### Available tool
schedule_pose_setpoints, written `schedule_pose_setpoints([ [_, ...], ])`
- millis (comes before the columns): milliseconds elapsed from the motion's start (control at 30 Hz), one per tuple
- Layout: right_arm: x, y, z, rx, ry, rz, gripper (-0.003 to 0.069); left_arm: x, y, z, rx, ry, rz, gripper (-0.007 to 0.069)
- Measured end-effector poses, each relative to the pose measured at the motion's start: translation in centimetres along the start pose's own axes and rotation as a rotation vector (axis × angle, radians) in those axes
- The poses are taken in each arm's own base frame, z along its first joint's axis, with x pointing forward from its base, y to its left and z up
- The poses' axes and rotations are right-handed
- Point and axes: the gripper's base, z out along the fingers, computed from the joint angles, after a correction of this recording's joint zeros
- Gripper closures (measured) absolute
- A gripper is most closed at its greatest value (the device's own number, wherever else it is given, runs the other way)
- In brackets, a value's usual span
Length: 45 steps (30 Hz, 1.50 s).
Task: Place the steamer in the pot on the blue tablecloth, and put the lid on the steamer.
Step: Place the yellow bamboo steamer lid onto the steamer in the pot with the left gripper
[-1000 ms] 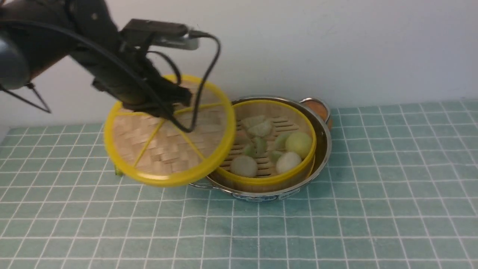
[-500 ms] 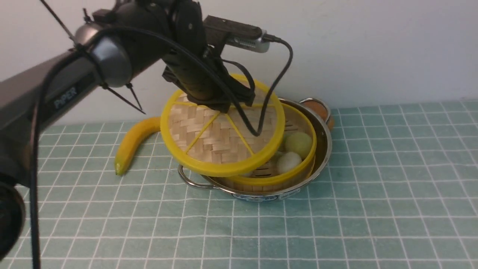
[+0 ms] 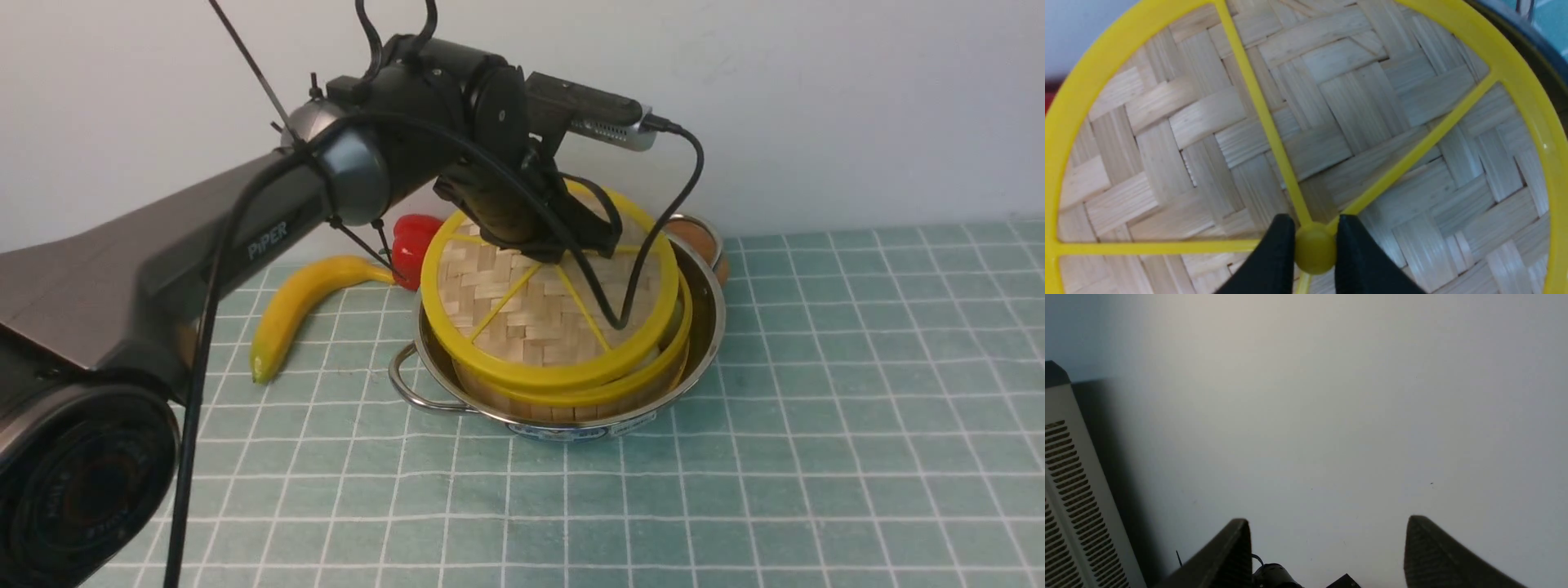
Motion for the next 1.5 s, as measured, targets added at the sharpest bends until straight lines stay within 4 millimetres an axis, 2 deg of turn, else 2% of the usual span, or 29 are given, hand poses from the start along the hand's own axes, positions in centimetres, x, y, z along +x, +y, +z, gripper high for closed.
schedule_pose_setpoints([
  [233, 0.0, 0.0, 0.0, 0.0, 0.0, 0.003, 0.0171, -0.1, -0.3, 0.2, 0.033, -0.009, -0.02, 0.0508],
  [500, 0.0, 0.0, 0.0, -0.002, 0.0, 0.005, 0.0171, 0.3, -0.5, 2.3, 0.04, 0.005, -0.018, 0.0508],
  [1500, 0.0, 0.2, 0.0, -0.024, 0.005, 0.016, 0.0171, 0.3, -0.5, 2.5, 0.04, 0.001, -0.009, 0.0508],
])
